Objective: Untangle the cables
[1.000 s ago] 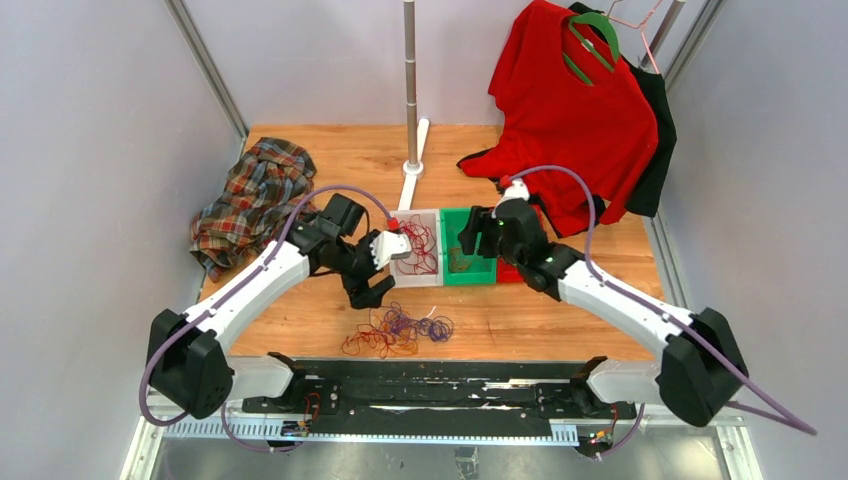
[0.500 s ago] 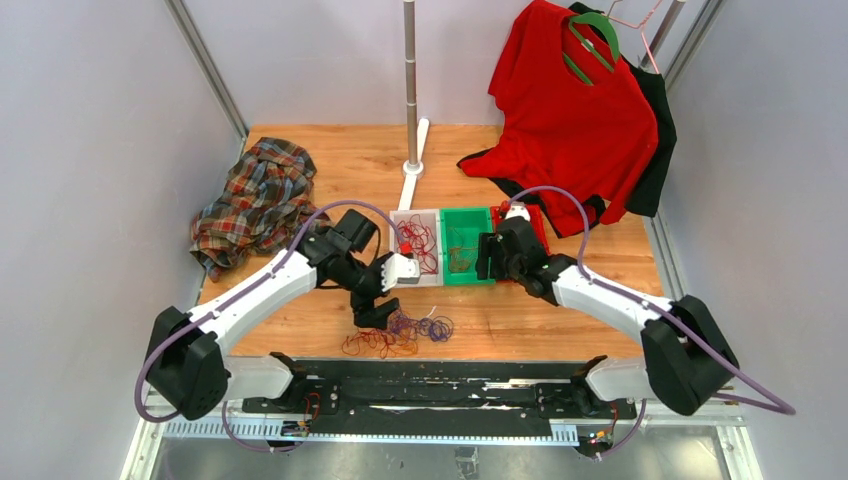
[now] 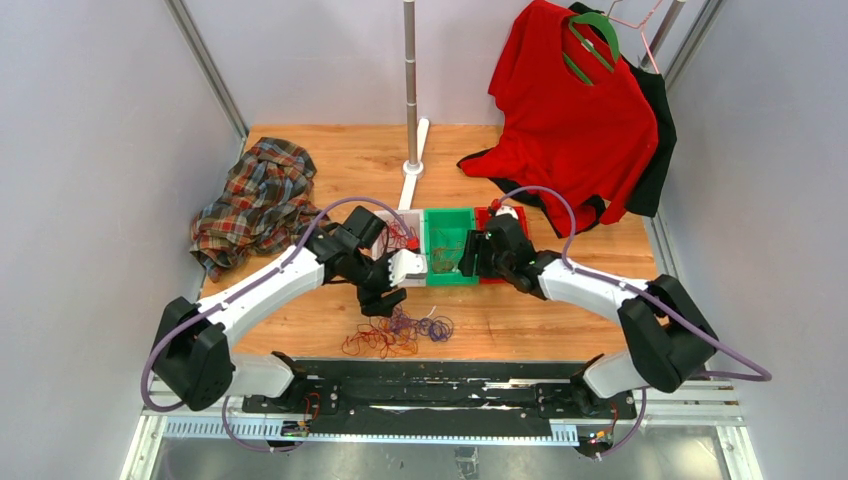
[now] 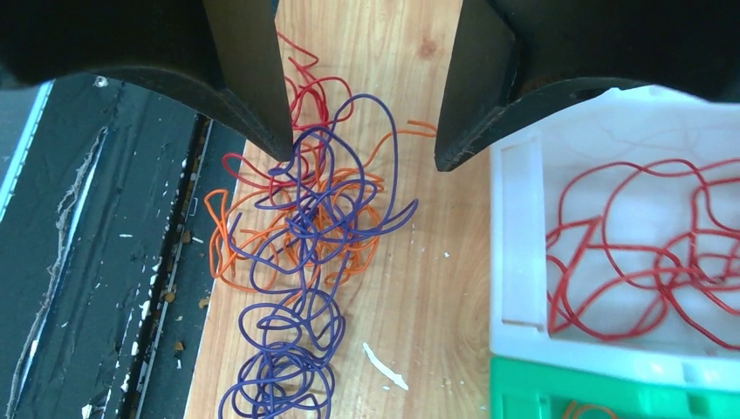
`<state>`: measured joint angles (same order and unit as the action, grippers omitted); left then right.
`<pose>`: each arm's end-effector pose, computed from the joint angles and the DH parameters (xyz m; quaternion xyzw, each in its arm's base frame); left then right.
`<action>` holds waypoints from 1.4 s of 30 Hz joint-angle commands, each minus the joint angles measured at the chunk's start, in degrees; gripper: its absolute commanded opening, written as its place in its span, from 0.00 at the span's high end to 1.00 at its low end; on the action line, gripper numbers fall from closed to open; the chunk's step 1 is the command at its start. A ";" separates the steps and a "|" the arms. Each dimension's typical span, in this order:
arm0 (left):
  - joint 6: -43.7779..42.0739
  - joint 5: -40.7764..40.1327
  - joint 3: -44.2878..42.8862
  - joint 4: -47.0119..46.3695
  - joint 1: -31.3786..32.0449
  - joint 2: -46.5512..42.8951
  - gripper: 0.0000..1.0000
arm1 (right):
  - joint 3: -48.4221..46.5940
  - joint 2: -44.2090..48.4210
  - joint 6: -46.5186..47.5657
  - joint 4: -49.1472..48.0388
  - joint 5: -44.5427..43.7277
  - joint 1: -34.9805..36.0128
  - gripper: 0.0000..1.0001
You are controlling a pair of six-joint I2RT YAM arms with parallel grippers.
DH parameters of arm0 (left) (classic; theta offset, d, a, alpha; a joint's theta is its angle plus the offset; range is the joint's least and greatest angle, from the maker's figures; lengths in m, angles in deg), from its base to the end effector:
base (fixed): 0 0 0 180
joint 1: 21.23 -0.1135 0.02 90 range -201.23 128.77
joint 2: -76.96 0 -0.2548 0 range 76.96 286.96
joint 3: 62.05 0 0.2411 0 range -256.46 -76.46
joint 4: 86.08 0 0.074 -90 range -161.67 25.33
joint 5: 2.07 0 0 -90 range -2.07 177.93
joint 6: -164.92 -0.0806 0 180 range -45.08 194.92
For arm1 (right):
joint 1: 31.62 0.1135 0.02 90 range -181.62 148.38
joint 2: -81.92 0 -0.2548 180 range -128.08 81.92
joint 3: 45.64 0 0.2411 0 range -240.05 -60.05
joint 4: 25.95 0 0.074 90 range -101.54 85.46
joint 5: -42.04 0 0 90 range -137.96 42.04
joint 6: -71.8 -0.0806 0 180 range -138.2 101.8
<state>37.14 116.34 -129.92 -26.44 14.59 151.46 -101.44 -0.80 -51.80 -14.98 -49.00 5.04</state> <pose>0.1800 -0.1772 0.1986 0.6087 0.7294 -0.2367 0.2034 0.2613 0.1927 0.1621 -0.0200 0.8981 0.2461 0.3639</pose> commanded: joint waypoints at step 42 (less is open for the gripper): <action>4.80 3.72 -13.56 13.82 0.13 -7.20 0.99 | 7.53 23.64 10.03 -14.83 13.36 10.47 0.31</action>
<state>44.62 119.64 -139.27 -19.88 14.59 146.28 -94.75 21.04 -45.47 -21.58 -40.36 13.22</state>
